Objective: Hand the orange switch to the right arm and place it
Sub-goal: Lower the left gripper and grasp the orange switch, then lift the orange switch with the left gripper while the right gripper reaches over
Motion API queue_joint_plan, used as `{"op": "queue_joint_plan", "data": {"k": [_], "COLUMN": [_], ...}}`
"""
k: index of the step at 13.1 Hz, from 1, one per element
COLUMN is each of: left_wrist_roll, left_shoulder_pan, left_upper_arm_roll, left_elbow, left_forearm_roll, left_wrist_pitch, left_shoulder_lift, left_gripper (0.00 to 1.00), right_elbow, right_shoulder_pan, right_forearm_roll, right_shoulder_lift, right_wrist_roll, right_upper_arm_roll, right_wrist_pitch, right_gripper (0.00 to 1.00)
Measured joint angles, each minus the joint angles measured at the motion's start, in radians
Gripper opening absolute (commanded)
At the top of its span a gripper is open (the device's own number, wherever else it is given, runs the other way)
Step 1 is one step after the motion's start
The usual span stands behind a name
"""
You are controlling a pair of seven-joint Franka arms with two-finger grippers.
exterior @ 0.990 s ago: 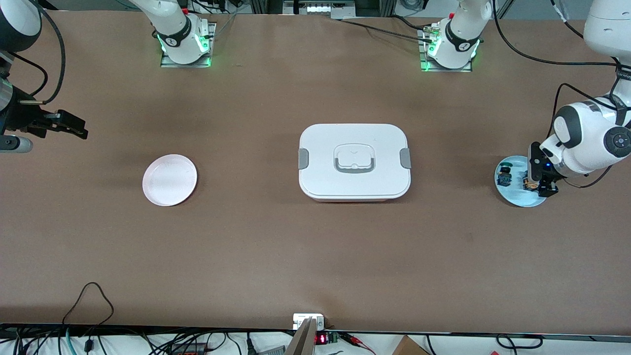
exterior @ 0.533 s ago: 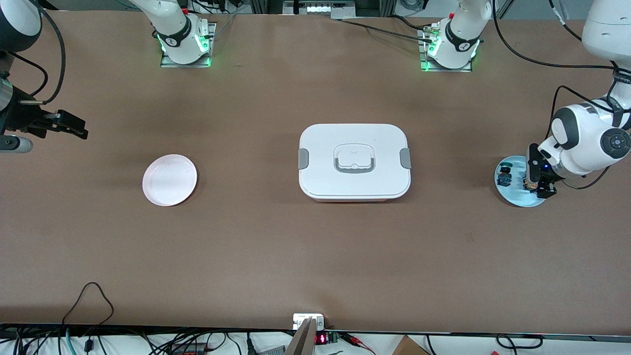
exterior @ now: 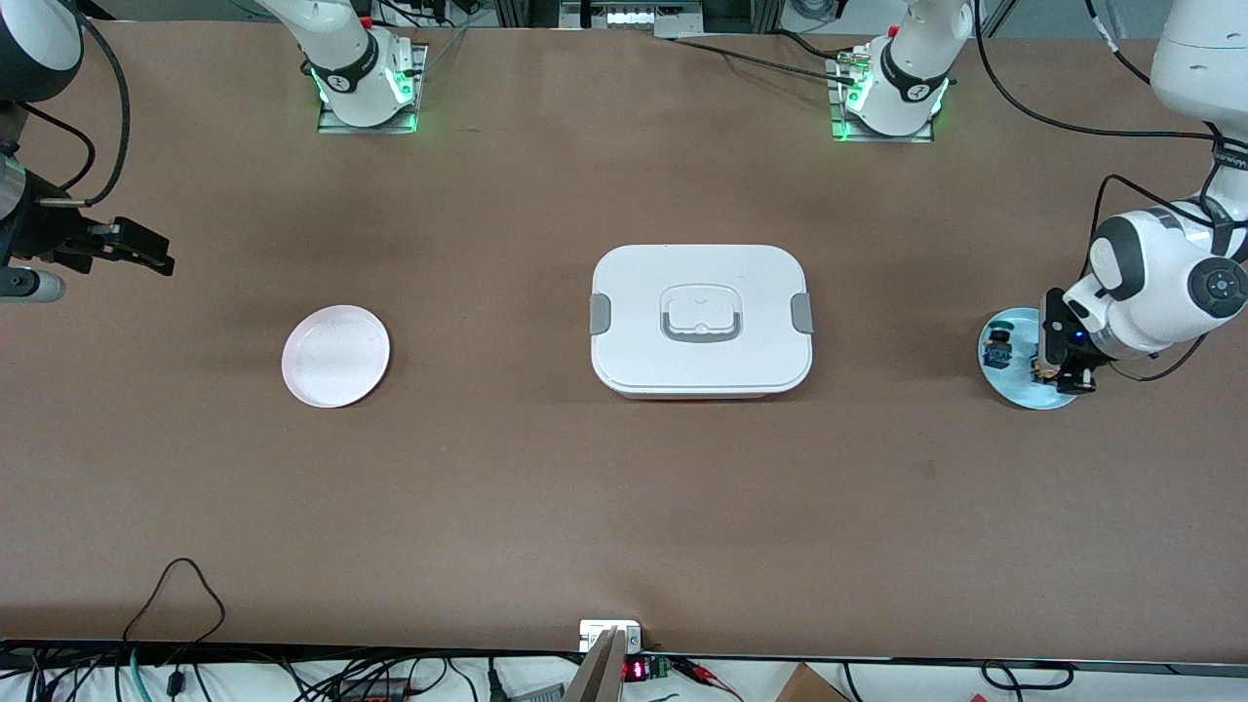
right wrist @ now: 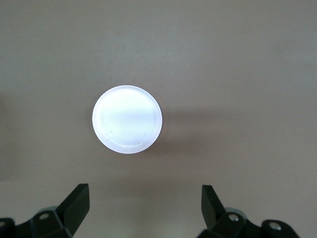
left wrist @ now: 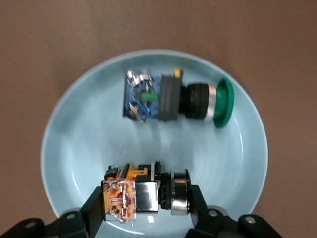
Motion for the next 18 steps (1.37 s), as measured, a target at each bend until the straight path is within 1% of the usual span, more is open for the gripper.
{"op": "queue_joint_plan", "data": {"k": [1,2,5,7,9,11,14,18], "left_wrist_roll": [-0.002,-0.001,0.013,0.02,0.078,0.151,0.188,0.19], "left_shoulder_pan": [0.0,0.0,0.002,0.001,0.001,0.001,0.0,0.002], "left_upper_arm_roll": [-0.015,-0.027,-0.078,-0.099,-0.105,-0.119,-0.18,-0.334], "left_elbow": [0.021,0.049,0.169,0.231,0.242,0.242,0.241,0.239], "left_forearm_roll": [-0.014,-0.046,-0.199,-0.36,-0.564,-0.746,-0.978,-1.206], "left_wrist_pitch": [-0.058,-0.143,-0.496,-0.689,-0.829,-0.925,-1.034,-1.065], "left_shoulder_lift": [-0.005,-0.012,-0.047,-0.065,-0.065,-0.06,-0.059,-0.059], "left_gripper": [0.0,0.0,0.0,0.0,0.0,0.0,0.0,0.0], "right_elbow": [0.0,0.0,0.0,0.0,0.0,0.0,0.002,0.008], "right_shoulder_pan": [0.0,0.0,0.0,0.0,0.001,0.001,0.012,0.027], "right_forearm_roll": [0.0,0.0,0.0,0.0,0.0,0.0,0.0,0.0], "right_shoulder_lift": [0.0,0.0,0.0,0.0,0.0,0.0,0.0,0.0], "right_wrist_roll": [0.0,0.0,0.0,0.0,0.0,0.0,0.0,0.0], "right_upper_arm_roll": [0.0,0.0,0.0,0.0,0.001,0.002,0.004,0.004], "right_wrist_pitch": [0.0,0.0,0.0,0.0,0.001,0.0,0.001,0.0], "right_gripper": [1.0,1.0,1.0,1.0,1.0,1.0,1.0,1.0]}}
